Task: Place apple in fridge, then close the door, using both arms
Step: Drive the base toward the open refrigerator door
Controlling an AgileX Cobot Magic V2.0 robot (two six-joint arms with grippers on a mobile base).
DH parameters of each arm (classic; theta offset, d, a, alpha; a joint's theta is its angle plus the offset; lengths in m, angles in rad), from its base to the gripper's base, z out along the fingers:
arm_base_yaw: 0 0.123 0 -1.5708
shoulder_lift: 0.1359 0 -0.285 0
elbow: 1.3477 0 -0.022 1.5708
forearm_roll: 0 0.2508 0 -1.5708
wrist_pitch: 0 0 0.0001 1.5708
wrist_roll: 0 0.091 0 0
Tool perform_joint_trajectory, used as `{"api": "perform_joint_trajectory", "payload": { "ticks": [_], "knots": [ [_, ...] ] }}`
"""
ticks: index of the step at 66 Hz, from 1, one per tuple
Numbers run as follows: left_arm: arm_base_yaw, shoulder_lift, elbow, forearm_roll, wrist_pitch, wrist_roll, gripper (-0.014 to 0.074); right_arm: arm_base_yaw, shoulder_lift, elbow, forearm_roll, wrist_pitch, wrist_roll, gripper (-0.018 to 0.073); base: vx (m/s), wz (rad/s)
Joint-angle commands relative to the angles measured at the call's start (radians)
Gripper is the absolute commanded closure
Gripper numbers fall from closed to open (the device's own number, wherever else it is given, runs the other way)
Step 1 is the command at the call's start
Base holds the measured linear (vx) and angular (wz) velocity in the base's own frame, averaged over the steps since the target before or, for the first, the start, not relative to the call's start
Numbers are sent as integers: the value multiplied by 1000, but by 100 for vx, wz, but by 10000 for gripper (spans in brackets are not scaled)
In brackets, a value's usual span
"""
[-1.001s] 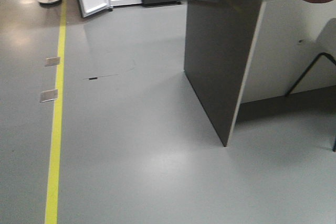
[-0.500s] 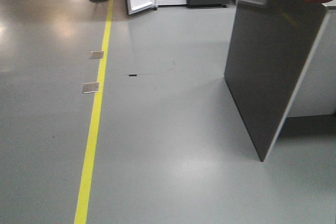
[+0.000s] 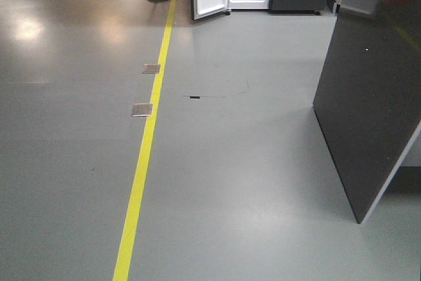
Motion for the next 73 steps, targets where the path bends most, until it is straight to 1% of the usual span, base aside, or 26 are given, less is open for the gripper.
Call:
{"api": "perform_joint_trajectory", "payload": {
  "ticks": [1,73],
  "knots": [
    [-7,-16,-23,-6,-72,-5,603,-3,-26,-33,41,-61,-8,445,10,13],
    [-7,-16,-23,-6,-72,-5,603,-3,-26,-33,41,-61,-8,445,16,0]
  ]
}}
